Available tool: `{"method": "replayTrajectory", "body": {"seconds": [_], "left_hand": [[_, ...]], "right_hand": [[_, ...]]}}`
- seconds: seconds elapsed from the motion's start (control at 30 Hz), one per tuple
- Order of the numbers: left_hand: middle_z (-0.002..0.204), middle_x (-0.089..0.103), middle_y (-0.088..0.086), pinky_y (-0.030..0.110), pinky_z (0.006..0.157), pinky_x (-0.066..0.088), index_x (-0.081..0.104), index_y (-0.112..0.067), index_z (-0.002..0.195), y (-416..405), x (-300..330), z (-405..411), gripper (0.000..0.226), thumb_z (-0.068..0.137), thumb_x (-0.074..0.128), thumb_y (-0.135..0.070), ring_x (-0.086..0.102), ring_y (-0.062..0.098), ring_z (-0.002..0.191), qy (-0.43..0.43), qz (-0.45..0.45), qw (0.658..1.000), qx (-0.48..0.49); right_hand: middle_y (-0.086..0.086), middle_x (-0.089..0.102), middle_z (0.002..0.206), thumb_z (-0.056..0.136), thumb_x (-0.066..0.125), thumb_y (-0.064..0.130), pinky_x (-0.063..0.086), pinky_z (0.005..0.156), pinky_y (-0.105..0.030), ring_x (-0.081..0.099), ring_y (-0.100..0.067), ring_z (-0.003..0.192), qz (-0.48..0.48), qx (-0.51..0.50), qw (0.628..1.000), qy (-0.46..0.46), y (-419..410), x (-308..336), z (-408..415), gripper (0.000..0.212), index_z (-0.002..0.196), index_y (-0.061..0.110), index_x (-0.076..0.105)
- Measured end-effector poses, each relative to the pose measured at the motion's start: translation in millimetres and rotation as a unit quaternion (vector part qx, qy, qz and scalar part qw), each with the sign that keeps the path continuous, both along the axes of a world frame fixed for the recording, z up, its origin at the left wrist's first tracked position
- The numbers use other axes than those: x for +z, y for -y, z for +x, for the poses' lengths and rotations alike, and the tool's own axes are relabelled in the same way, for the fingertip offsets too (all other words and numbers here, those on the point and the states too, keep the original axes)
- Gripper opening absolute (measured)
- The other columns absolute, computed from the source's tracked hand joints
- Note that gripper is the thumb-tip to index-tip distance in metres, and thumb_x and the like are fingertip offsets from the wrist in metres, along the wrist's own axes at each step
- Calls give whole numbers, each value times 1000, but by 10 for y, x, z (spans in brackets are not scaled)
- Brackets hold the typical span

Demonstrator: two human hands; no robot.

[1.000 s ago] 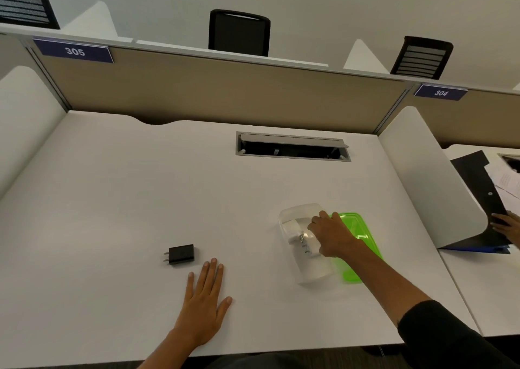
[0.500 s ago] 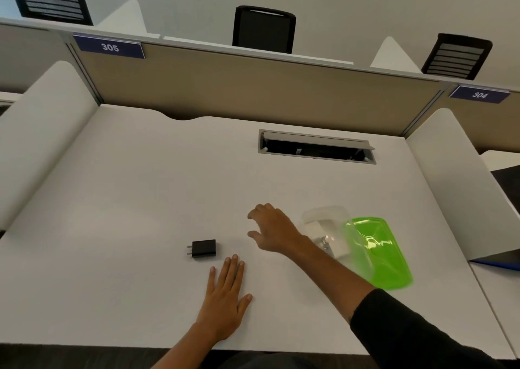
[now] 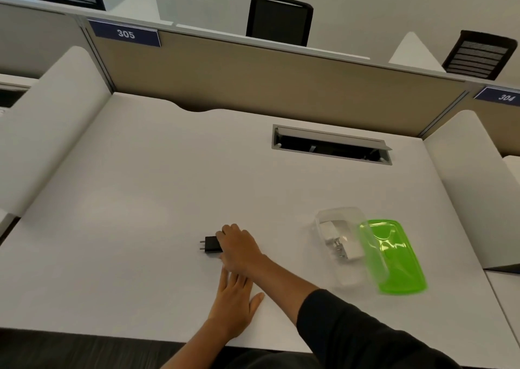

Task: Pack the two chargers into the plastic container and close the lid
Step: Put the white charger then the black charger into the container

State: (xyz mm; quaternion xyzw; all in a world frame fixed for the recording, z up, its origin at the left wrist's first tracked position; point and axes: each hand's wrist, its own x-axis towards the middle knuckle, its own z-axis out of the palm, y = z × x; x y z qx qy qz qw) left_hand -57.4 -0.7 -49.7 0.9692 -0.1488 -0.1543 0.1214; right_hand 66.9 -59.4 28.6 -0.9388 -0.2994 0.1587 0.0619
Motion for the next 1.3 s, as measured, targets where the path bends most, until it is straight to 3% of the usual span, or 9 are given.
{"method": "replayTrajectory", "body": {"seconds": [0.1,0.23,0.37,0.47,0.57,0.67,0.83,1.03,1.3], "left_hand": [[178,12,6,43,122,-24,8,-20,170,-11,-4,-14,88,99,-7,-69,1,29,164,8,-19,1000,-3],[178,11,3,38,118,-29,6,-23,170,-27,-40,-14,105,84,-27,-74,2,29,165,11,-48,999,7],[178,12,4,44,122,-24,9,-22,170,-17,-26,5,87,100,-3,-72,-3,26,163,10,-34,999,4],[177,16,6,53,126,-8,16,-17,169,-1,-51,18,80,106,21,-66,-1,25,162,3,-6,1000,3],[177,12,11,59,126,3,16,-11,168,-8,-94,12,82,107,22,-65,6,31,164,16,6,1000,-7],[179,-3,8,59,127,1,7,-15,169,-23,-149,10,82,107,22,-66,-1,29,165,24,-3,1000,-3],[179,-3,7,59,126,4,4,-17,169,-30,-182,8,83,106,26,-66,1,28,165,23,1,1000,4],[179,-2,7,59,127,6,5,-17,169,-29,-221,2,84,105,31,-65,3,28,165,31,1,1000,5],[178,-14,4,58,128,-1,-5,-19,169,-34,-236,2,83,105,21,-67,-10,25,165,28,9,1000,6]], "right_hand": [[-8,59,124,91,74,23,50,88,-40,55,-28,114,-14,-11,1000,16,-95,-46,-61,42,127,10,58],[-9,60,122,85,79,19,49,88,-40,55,-28,113,-29,-13,999,24,-158,-48,-85,44,124,9,61],[-9,59,119,80,78,15,49,86,-39,54,-28,111,-4,-20,999,43,-71,4,-28,43,118,8,61],[-9,60,119,87,74,25,50,88,-41,54,-29,113,53,-63,995,50,106,139,83,38,119,8,61],[-8,62,119,90,71,34,52,90,-43,55,-28,113,115,-131,983,60,423,335,216,37,118,10,63],[-6,64,114,89,69,38,54,89,-42,57,-27,111,133,-196,967,89,878,501,316,37,115,12,64],[-6,66,111,85,72,42,55,87,-44,61,-28,105,144,-318,933,95,1730,670,300,41,113,12,65],[-3,64,103,78,74,38,55,75,-40,66,-31,91,101,-424,899,40,2510,703,63,35,101,16,61],[3,65,91,67,77,51,45,65,-30,64,-24,83,-42,-434,898,-64,2811,651,-191,43,92,23,58]]}}
